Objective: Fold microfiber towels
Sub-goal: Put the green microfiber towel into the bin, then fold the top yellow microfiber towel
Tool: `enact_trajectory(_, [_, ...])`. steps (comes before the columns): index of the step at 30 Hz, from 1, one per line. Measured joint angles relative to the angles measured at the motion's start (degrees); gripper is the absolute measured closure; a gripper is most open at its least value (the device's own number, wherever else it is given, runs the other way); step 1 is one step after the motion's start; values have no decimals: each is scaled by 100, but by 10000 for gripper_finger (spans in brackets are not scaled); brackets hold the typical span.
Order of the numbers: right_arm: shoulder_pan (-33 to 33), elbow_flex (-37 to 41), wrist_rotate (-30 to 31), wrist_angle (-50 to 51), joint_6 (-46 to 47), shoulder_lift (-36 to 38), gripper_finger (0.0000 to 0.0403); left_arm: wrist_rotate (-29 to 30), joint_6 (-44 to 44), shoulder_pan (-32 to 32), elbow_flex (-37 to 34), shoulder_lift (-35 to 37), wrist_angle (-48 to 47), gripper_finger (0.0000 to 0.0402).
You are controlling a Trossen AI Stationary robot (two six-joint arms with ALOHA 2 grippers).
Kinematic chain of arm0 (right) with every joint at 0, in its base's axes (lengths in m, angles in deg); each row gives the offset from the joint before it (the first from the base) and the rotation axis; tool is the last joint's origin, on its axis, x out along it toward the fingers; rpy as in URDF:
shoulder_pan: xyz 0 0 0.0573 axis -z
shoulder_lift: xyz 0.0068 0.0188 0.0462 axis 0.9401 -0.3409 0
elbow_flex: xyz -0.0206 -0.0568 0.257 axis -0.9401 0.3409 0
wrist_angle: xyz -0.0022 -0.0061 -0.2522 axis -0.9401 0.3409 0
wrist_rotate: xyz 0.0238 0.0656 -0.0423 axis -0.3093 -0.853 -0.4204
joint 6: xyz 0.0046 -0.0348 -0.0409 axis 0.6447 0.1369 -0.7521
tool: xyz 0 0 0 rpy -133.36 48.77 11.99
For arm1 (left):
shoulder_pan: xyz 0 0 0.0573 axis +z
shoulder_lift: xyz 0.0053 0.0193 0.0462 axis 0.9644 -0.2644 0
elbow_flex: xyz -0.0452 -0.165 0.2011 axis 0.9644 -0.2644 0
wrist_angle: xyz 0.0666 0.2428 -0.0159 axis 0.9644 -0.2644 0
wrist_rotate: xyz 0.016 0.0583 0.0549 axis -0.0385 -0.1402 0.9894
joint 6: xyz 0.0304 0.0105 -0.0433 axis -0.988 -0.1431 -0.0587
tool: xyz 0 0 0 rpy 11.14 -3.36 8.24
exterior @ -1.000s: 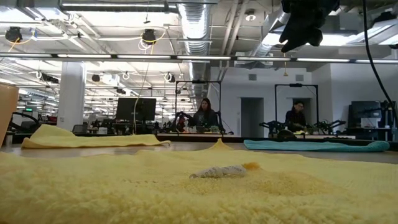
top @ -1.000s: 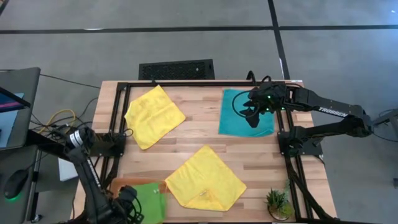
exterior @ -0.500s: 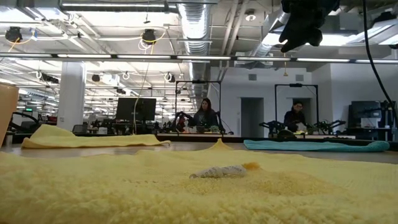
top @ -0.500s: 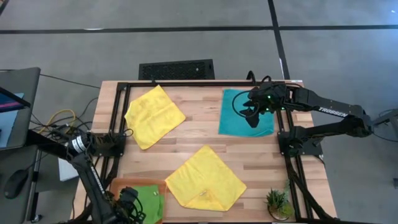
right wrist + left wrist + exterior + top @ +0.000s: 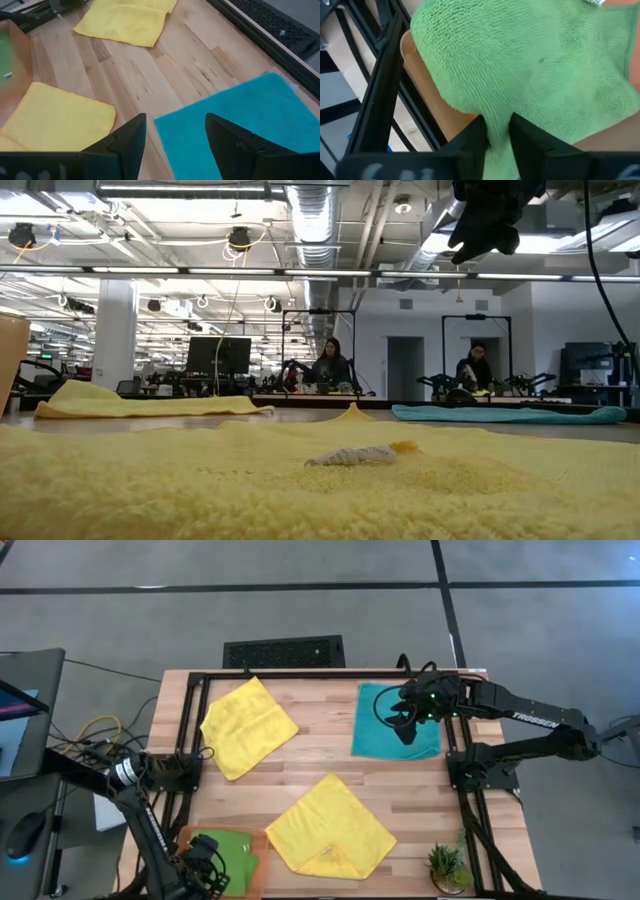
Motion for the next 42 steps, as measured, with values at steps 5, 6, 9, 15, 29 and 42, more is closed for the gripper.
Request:
enact_trajectory(5, [2, 0, 0, 0, 2, 0, 175, -57, 26, 0, 0, 0, -31, 273])
enact_trajectory(6, [2, 0, 0, 0, 1, 0, 175, -125, 30, 0, 0, 0, -70, 265])
enact_trajectory(9, [1, 0, 0, 0, 0, 0, 175, -288, 38, 14, 0, 10, -131, 248])
enact_trajectory(15, [2, 0, 0, -73, -8, 0, 175, -222, 2, 121, 319, 73, -334, 244])
enact_trajectory(29, [-35, -4, -101, -658, -1043, -52, 175, 1324, -612, 968, -380, 1334, -325, 255])
enact_trajectory(42, [-20, -4, -146, -672, -1220, -52, 175, 216, -3387, 3741, -2282, 2106, 76, 255])
